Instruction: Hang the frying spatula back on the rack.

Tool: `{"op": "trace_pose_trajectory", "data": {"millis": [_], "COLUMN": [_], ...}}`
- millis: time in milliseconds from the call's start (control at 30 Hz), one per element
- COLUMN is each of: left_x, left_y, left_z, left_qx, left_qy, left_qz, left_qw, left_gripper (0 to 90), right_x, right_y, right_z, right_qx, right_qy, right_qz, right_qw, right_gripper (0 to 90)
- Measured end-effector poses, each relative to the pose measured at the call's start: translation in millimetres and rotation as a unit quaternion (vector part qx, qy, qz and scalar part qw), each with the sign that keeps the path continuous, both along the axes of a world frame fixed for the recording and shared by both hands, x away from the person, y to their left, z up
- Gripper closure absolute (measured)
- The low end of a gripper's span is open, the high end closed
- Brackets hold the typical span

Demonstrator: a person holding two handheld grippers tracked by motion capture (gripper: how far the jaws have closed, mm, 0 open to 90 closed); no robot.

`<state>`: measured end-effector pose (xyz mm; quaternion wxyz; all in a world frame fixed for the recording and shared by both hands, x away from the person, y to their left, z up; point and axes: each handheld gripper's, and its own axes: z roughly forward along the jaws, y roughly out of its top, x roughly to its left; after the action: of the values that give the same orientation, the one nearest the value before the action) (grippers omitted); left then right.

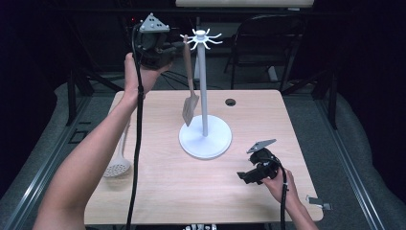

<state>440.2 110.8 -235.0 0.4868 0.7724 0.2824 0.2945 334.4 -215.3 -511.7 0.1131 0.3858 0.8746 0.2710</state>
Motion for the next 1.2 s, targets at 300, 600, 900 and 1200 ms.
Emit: {"op": "trace_pose_trajectory", "data": {"millis": [300,600,900,1200], "left_x": [-3.4,-24.8,-40.4,-44.3], "left_y": [4.9,26.2,47.5,68.5], "left_z": [-1.5,-15.8,-44.7,-80.6], "left_qx": [-0.016,-0.036,-0.014,-0.018], "left_qy": [-0.004,0.007,0.033,0.074], "left_qz": [-0.006,-0.011,-0.001,0.017], "left_qw": [0.9998,0.9993,0.9993,0.997], "left_gripper": [89.6,57.2,39.5,25.0], "right_x": [0.0,-1.2,0.3,1.0], "right_y": [0.3,0.1,0.9,1.4], "right_z": [-1.0,0.6,-1.7,-2.3], "right_qx": [0.005,0.009,0.005,0.005], "right_qy": [0.0,0.001,0.002,0.002], "right_qz": [-0.001,-0.001,-0.002,-0.003], "right_qw": [1.0,1.0,1.0,1.0], "right_gripper": [14.0,13.8,14.1,13.5]}}
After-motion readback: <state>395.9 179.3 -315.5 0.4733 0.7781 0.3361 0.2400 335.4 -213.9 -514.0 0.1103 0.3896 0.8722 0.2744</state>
